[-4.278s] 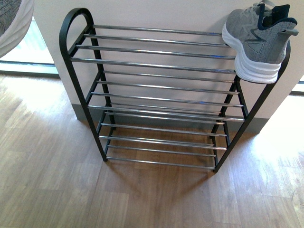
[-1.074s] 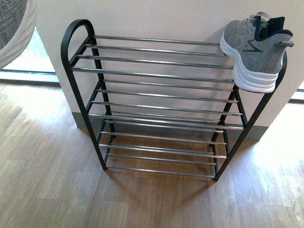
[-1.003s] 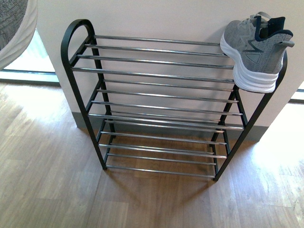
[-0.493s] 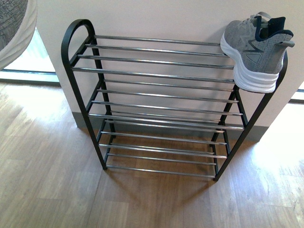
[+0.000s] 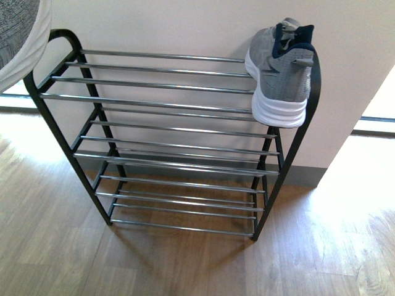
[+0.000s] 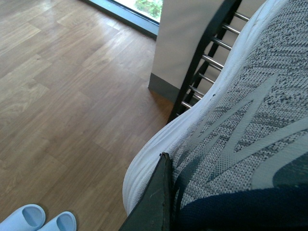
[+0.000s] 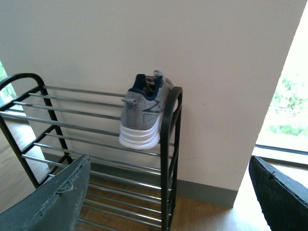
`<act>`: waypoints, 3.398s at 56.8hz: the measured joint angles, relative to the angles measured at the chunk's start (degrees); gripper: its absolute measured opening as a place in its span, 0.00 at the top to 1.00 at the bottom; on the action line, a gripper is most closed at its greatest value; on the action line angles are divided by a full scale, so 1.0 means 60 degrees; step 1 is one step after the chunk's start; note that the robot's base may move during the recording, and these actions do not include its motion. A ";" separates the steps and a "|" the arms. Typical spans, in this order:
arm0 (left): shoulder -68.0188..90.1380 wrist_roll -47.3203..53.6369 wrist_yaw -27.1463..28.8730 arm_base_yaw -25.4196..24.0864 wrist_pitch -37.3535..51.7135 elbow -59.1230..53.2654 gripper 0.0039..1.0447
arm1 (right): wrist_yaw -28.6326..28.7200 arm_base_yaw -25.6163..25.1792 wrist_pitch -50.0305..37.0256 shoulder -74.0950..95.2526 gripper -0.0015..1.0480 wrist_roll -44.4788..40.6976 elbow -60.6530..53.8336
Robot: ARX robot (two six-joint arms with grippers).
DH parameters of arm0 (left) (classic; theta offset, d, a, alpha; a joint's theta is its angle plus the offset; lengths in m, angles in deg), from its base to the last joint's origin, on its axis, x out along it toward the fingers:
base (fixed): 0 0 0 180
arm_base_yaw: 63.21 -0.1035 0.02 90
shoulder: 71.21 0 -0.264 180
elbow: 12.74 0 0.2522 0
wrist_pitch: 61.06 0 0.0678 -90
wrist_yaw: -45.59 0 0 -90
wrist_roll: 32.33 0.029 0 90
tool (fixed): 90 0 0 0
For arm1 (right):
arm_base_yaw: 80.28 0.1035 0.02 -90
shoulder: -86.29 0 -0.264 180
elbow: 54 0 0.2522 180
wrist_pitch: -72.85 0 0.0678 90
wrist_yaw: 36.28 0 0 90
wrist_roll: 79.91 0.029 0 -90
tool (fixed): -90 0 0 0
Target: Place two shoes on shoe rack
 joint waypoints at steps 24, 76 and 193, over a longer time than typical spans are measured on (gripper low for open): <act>0.0000 0.0004 0.0047 0.0029 0.0000 0.0000 0.99 | 0.0015 0.0000 0.0007 -0.0007 0.09 -0.0004 0.0000; 0.0015 0.0255 0.0280 0.0091 0.0353 -0.0095 0.99 | 0.0004 0.0004 0.0018 -0.0007 0.09 -0.0004 0.0000; 1.2677 -0.6007 -0.2295 0.2091 -0.3075 1.1992 0.99 | 0.0029 0.0004 0.0018 -0.0007 0.09 -0.0004 0.0000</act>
